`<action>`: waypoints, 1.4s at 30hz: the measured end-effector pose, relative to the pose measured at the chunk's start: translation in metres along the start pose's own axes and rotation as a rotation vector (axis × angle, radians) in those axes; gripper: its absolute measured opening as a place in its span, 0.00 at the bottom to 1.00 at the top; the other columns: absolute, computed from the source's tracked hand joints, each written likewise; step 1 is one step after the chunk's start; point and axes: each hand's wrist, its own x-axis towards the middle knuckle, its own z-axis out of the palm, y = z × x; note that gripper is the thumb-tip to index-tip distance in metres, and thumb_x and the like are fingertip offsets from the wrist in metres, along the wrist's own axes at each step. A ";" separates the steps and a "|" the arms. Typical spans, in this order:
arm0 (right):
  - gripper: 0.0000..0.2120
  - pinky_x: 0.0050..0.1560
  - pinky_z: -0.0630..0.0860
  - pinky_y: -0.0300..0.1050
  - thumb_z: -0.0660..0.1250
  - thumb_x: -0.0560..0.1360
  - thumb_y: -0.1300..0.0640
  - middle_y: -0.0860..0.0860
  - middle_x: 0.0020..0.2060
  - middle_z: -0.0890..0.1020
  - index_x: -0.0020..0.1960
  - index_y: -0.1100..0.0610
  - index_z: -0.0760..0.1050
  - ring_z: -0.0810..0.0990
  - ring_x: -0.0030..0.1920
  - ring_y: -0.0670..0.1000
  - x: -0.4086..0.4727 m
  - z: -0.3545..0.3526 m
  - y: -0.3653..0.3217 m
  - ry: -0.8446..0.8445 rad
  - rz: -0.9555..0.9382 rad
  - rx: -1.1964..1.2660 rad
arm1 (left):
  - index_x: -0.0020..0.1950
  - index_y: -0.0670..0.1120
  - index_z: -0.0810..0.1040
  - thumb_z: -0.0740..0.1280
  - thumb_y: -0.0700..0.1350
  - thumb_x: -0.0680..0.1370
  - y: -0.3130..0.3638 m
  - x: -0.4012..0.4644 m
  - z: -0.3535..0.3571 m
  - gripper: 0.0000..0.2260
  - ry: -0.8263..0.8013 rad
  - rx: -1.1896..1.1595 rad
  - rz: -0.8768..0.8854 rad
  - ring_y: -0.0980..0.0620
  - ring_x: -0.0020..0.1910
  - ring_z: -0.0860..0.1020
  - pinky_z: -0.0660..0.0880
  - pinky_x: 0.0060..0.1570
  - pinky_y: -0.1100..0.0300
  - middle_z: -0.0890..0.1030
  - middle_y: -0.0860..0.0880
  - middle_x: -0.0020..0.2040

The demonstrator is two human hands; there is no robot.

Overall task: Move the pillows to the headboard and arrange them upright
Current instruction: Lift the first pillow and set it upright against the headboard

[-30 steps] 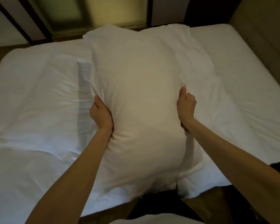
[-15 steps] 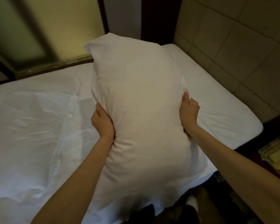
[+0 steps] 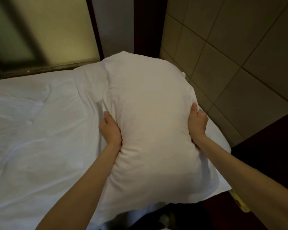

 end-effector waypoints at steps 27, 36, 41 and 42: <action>0.25 0.38 0.68 0.49 0.53 0.81 0.47 0.57 0.31 0.73 0.35 0.64 0.69 0.71 0.35 0.54 0.282 0.115 -0.024 0.017 -0.026 -0.034 | 0.47 0.44 0.81 0.63 0.64 0.74 0.027 0.180 0.244 0.23 -0.088 -0.097 -0.065 0.55 0.42 0.79 0.76 0.46 0.61 0.82 0.51 0.43; 0.26 0.41 0.71 0.50 0.53 0.81 0.46 0.59 0.34 0.78 0.38 0.66 0.72 0.75 0.37 0.56 0.423 0.178 -0.060 0.007 -0.202 -0.087 | 0.57 0.42 0.80 0.64 0.67 0.71 0.027 0.269 0.354 0.30 -0.050 -0.163 -0.093 0.51 0.49 0.80 0.77 0.51 0.59 0.83 0.47 0.51; 0.24 0.38 0.61 0.44 0.53 0.81 0.47 0.58 0.33 0.78 0.37 0.64 0.73 0.72 0.35 0.54 0.494 0.203 -0.081 0.036 -0.377 -0.155 | 0.44 0.48 0.79 0.60 0.66 0.74 0.022 0.311 0.418 0.22 -0.043 -0.164 -0.118 0.53 0.43 0.79 0.74 0.44 0.61 0.82 0.50 0.43; 0.24 0.37 0.58 0.43 0.54 0.81 0.48 0.60 0.34 0.79 0.38 0.65 0.73 0.72 0.35 0.54 0.507 0.207 -0.086 0.053 -0.424 -0.174 | 0.42 0.51 0.78 0.60 0.65 0.75 0.021 0.316 0.429 0.19 -0.053 -0.168 -0.125 0.53 0.43 0.78 0.73 0.43 0.62 0.81 0.52 0.42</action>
